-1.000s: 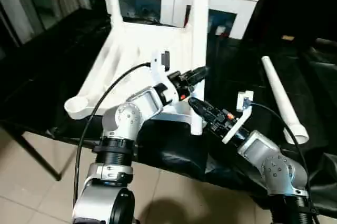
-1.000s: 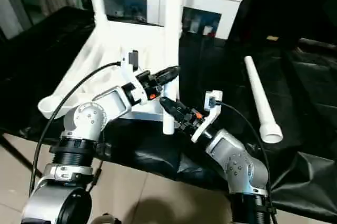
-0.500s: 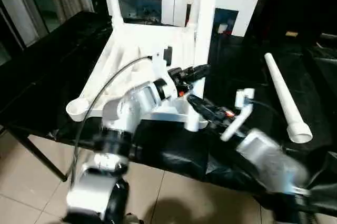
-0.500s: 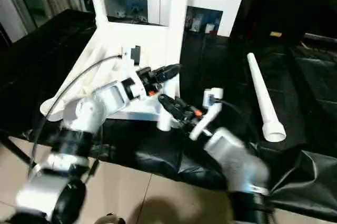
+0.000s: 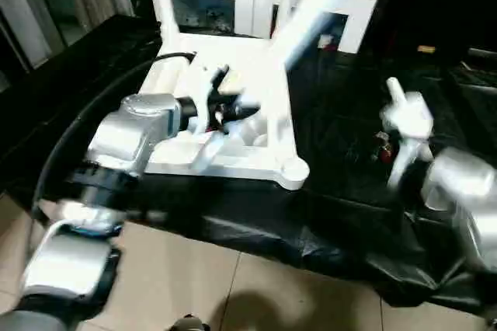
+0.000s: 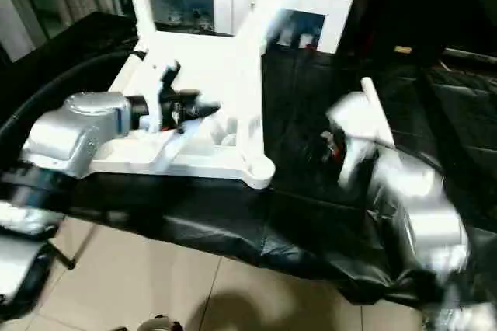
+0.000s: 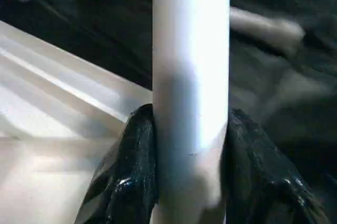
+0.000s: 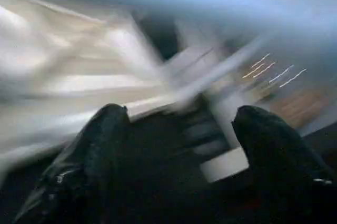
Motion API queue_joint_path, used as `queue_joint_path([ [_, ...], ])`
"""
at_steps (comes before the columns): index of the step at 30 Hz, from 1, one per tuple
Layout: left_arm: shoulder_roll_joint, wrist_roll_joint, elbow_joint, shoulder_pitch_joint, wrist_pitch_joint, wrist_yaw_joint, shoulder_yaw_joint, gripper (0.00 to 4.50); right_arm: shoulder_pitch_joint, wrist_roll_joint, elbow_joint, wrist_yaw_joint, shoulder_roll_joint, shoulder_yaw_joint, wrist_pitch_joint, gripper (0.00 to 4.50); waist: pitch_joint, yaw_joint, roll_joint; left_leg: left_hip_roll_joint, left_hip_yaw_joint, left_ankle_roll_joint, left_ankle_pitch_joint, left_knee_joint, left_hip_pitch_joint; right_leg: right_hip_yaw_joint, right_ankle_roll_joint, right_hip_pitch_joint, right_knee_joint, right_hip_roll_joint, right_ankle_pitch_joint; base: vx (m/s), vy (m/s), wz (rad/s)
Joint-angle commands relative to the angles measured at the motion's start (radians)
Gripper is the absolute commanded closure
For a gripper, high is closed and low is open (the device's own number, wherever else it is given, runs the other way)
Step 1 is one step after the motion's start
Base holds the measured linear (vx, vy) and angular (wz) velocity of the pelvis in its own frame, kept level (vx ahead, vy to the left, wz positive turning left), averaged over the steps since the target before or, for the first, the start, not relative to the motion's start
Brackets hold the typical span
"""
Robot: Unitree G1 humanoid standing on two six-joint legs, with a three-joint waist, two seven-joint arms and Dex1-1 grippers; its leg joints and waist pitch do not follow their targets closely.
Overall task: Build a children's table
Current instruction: Pick table leg
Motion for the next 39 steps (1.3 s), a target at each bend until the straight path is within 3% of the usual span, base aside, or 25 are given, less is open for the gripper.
queue_joint_path([
  [1,0.015,-0.003,-0.046,0.000,0.030,-0.026,-0.016,2.90,-0.024,-0.119,0.017,-0.078,-0.033,0.033,-0.112,0.77,-0.076,-0.003,-0.016,0.017,0.004,-0.002,-0.148,-0.060,0.019,0.053,-0.132,0.056,-0.052,-0.057,-0.266,0.000,0.000,0.00],
  [2,0.019,-0.010,-0.055,0.001,0.042,-0.031,-0.018,2.90,-0.044,-0.156,0.029,-0.106,-0.048,0.044,-0.159,0.61,-0.076,-0.005,-0.019,0.016,0.004,-0.002,-0.146,-0.060,0.015,0.053,-0.134,0.058,-0.051,-0.055,-0.261,0.000,0.000,0.00],
  [3,0.023,-0.019,-0.067,0.004,0.057,-0.047,-0.027,2.90,-0.082,-0.222,0.068,-0.158,-0.074,0.071,-0.224,0.61,-0.075,-0.006,-0.015,0.015,0.002,-0.001,-0.153,-0.060,0.014,0.053,-0.137,0.059,-0.048,-0.053,-0.256,0.000,0.000,0.00],
  [5,0.026,-0.019,-0.072,0.005,0.058,-0.055,-0.032,2.90,-0.093,-0.247,0.082,-0.179,-0.081,0.083,-0.239,0.47,-0.074,-0.011,-0.019,0.012,0.005,0.004,-0.167,-0.058,0.016,0.053,-0.139,0.057,-0.050,-0.047,-0.250,0.000,0.000,0.00],
  [6,0.029,-0.021,-0.082,0.007,0.068,-0.069,-0.037,2.90,-0.119,-0.299,0.122,-0.224,-0.092,0.105,-0.274,0.47,-0.073,-0.010,-0.013,0.013,0.003,0.007,-0.184,-0.058,0.018,0.053,-0.140,0.058,-0.050,-0.049,-0.257,0.000,0.000,0.00],
  [10,0.038,-0.030,-0.118,0.009,0.094,-0.102,-0.045,2.90,-0.183,-0.419,0.257,-0.316,-0.110,0.162,-0.375,0.47,-0.070,-0.017,-0.017,0.008,0.006,0.004,-0.224,-0.056,0.019,0.053,-0.144,0.057,-0.053,-0.043,-0.276,0.000,0.000,0.00],
  [11,0.046,-0.032,-0.132,0.006,0.103,-0.120,-0.053,2.90,-0.209,-0.455,0.314,-0.334,-0.116,0.189,-0.404,0.47,-0.072,-0.015,-0.005,0.011,0.004,0.002,-0.236,-0.054,0.023,0.054,-0.149,0.054,-0.051,-0.045,-0.273,0.000,0.000,0.00],
  [12,0.059,-0.023,-0.145,0.001,0.100,-0.142,-0.070,2.90,-0.243,-0.500,0.383,-0.345,-0.122,0.228,-0.418,0.47,-0.071,-0.019,-0.010,0.009,0.005,0.003,-0.242,-0.053,0.019,0.053,-0.155,0.056,-0.050,-0.040,-0.261,0.000,0.000,0.00],
  [16,0.071,-0.004,-0.158,-0.002,0.091,-0.151,-0.087,2.90,-0.278,-0.551,0.465,-0.359,-0.124,0.267,-0.435,0.47,-0.070,-0.022,-0.015,0.006,0.005,0.006,-0.256,-0.051,0.017,0.053,-0.147,0.057,-0.050,-0.038,-0.283,0.000,0.000,0.00],
  [17,0.075,-0.001,-0.167,-0.003,0.090,-0.150,-0.088,2.90,-0.292,-0.561,0.497,-0.361,-0.120,0.278,-0.445,0.47,-0.070,-0.024,-0.022,0.006,0.006,0.007,-0.254,-0.050,0.016,0.053,-0.143,0.058,-0.049,-0.038,-0.286,0.000,0.000,0.00],
  [20,0.080,-0.004,-0.188,-0.002,0.101,-0.148,-0.074,2.91,-0.318,-0.575,0.562,-0.368,-0.105,0.291,-0.469,0.81,-0.070,-0.036,-0.020,0.008,0.004,0.009,-0.258,-0.047,0.014,0.051,-0.149,0.055,-0.046,-0.037,-0.292,0.000,0.000,0.00],
  [22,0.081,-0.002,-0.193,-0.001,0.102,-0.143,-0.064,2.91,-0.330,-0.572,0.593,-0.366,-0.100,0.296,-0.489,0.84,-0.070,-0.043,-0.026,0.008,0.005,0.013,-0.268,-0.045,0.013,0.051,-0.146,0.055,-0.047,-0.036,-0.298,0.000,0.000,0.00],
  [30,0.076,0.038,-0.161,-0.024,0.009,-0.084,-0.024,2.91,-0.331,-0.543,0.705,-0.332,-0.090,0.307,-0.532,1.70,-0.071,-0.051,-0.033,0.007,0.006,0.025,-0.251,-0.042,0.007,0.050,-0.147,0.056,-0.044,-0.035,-0.287,0.000,0.000,0.00],
  [34,0.085,0.062,-0.146,-0.044,-0.040,-0.069,-0.012,2.91,-0.323,-0.537,0.725,-0.318,-0.075,0.312,-0.529,1.89,-0.071,-0.051,-0.031,0.007,0.005,0.029,-0.246,-0.041,0.007,0.050,-0.151,0.057,-0.042,-0.036,-0.280,0.000,0.000,0.00],
  [36,0.084,0.064,-0.130,-0.065,-0.110,-0.063,0.015,2.91,-0.312,-0.503,0.752,-0.304,-0.045,0.299,-0.513,2.06,-0.072,-0.053,-0.029,0.005,0.005,0.029,-0.239,-0.041,0.005,0.050,-0.157,0.058,-0.041,-0.036,-0.267,0.000,0.000,0.00],
  [39,0.045,0.024,-0.113,-0.087,-0.119,-0.016,0.083,2.91,-0.298,-0.438,0.777,-0.276,-0.012,0.263,-0.483,2.18,-0.071,-0.053,-0.023,0.006,0.005,0.031,-0.248,-0.041,0.009,0.051,-0.176,0.058,-0.041,-0.036,-0.250,0.000,0.000,0.00],
])
